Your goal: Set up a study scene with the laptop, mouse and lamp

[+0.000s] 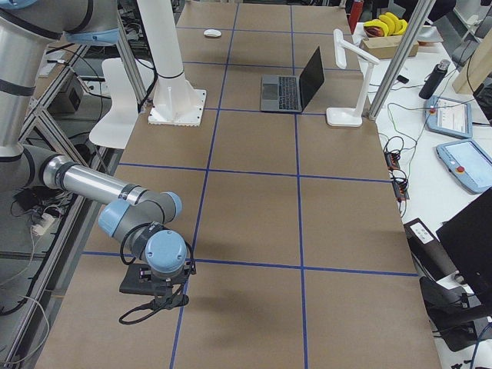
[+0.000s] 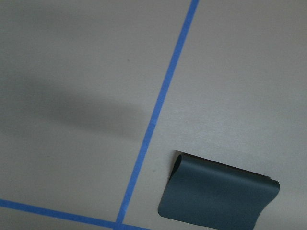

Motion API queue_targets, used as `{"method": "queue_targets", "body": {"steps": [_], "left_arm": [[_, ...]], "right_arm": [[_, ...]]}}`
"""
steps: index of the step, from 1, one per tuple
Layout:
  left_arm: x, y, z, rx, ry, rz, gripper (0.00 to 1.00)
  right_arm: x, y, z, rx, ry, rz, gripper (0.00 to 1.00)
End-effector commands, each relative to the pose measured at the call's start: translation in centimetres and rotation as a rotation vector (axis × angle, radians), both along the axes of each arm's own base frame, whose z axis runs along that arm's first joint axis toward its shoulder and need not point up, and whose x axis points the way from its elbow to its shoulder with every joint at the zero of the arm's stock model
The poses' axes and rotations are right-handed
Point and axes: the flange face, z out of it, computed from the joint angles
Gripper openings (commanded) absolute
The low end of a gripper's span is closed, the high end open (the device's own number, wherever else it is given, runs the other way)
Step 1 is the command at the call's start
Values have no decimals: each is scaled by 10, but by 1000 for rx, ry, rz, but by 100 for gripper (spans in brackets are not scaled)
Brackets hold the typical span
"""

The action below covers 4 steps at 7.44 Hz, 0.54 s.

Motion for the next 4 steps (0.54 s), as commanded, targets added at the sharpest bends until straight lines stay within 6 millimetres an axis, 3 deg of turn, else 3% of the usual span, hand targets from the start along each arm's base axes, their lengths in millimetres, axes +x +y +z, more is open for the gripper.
{"method": "queue_targets", "body": {"steps": [1,3,4], "left_arm": [[-1,10,8,-13,0,1,100],[-2,9,4,-4,1,-2,100],[-6,10,4,-4,0,-13,100]], "right_arm": [[-9,28,31,-157,-50,39,99],[-11,21,32,-280,20,79,98],[-21,-2,30,-270,74,-11,98]]}}
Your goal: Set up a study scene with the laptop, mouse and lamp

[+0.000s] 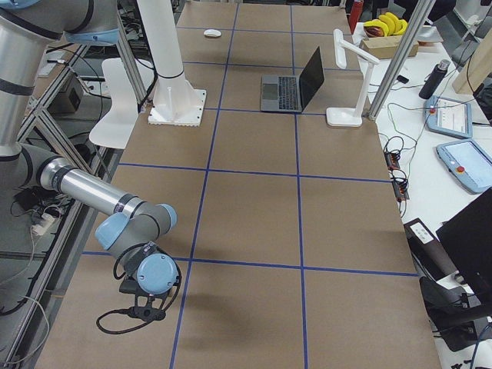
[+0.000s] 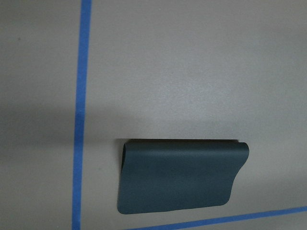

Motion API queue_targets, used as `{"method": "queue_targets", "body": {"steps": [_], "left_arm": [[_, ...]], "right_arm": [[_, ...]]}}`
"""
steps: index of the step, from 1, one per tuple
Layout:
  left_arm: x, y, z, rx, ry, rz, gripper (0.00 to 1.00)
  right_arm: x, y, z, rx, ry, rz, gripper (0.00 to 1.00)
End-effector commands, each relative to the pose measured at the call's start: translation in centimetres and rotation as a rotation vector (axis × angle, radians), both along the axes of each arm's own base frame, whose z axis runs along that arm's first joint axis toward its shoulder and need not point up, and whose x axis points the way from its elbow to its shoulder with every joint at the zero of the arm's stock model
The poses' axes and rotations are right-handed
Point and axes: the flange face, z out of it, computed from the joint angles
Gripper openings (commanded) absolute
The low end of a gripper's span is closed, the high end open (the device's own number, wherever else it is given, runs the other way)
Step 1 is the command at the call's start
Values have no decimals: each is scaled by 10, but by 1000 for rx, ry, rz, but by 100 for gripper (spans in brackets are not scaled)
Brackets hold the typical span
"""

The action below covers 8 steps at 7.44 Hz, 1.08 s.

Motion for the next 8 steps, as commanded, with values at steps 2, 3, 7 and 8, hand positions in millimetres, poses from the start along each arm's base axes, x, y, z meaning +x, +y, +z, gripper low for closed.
{"method": "queue_targets", "body": {"steps": [2,3,7,8], "left_arm": [[-9,2,-2,5,0,-21,100],[-9,5,-1,12,-1,-11,100],[-13,8,1,12,-2,-17,100],[-13,8,2,11,-2,-17,100]], "right_arm": [[-33,-41,21,-70,68,-166,98],[-40,-39,38,-104,59,-186,97],[-68,-43,50,-166,5,-197,90],[-74,-43,51,-171,5,-219,90]]}}
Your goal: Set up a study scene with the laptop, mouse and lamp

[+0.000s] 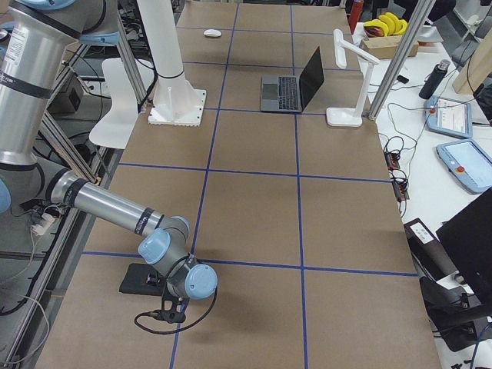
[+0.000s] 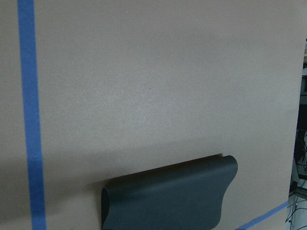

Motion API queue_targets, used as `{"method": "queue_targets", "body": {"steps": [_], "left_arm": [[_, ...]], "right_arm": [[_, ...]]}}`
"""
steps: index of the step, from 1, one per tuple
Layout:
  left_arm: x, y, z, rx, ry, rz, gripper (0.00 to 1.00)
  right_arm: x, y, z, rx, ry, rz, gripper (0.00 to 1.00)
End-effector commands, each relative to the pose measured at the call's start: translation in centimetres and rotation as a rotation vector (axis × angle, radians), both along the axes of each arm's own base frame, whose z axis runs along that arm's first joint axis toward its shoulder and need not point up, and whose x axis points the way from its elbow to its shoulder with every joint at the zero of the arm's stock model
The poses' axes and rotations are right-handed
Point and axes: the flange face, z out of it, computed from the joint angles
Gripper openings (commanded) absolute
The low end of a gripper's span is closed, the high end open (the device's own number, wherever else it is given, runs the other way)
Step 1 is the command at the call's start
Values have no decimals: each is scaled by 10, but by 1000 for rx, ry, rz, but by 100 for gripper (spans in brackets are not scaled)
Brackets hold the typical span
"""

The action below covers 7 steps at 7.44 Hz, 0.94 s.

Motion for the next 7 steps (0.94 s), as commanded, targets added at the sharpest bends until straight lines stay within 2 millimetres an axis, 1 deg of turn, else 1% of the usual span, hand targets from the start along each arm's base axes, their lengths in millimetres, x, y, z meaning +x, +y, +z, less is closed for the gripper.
{"method": "queue_targets", "body": {"steps": [1,2,4,6,7], "left_arm": [[0,1,1,-1,0,1,100],[-1,1,2,6,-2,7,100],[-3,2,2,6,-2,3,100],[-3,3,2,5,-1,1,100],[-3,2,3,5,-1,1,100]], "right_arm": [[-19,-20,7,-11,1,-52,89],[-25,-26,17,-19,4,-73,86],[-25,-22,21,-26,9,-88,78],[-23,-15,26,-28,36,-127,75],[-22,-13,28,-37,50,-133,76]]}}
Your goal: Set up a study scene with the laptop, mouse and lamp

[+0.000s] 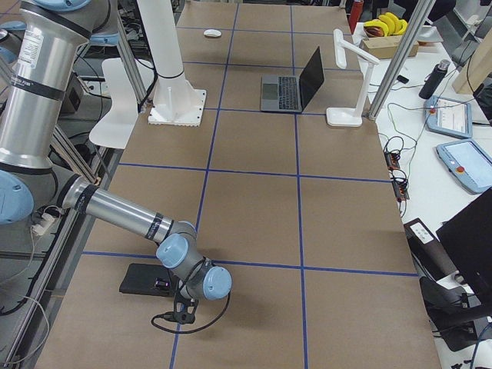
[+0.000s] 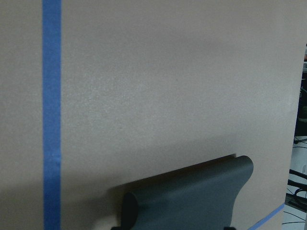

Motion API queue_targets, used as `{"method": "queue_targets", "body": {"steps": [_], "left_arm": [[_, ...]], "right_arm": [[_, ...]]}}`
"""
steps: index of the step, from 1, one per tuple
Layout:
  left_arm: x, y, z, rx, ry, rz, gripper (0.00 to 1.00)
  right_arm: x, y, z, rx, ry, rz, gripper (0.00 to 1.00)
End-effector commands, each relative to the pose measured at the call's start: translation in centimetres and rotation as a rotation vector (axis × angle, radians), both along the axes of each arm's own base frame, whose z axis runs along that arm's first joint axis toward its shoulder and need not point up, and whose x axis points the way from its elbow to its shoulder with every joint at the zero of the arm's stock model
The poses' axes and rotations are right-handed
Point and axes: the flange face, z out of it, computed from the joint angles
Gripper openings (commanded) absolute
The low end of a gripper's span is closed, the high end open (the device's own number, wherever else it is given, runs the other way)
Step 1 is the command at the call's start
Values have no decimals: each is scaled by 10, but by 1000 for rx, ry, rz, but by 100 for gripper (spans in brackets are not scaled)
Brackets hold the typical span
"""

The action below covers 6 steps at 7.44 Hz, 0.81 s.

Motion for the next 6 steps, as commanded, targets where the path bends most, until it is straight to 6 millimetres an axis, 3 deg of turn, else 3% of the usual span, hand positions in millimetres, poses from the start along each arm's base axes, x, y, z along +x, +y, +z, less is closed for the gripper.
{"method": "queue_targets", "body": {"steps": [1,6], "left_arm": [[0,0,0,0,0,-1,100],[-2,6,5,-7,0,0,100]], "right_arm": [[1,3,2,-7,21,-17,76],[-5,3,6,-33,16,-4,79]]}}
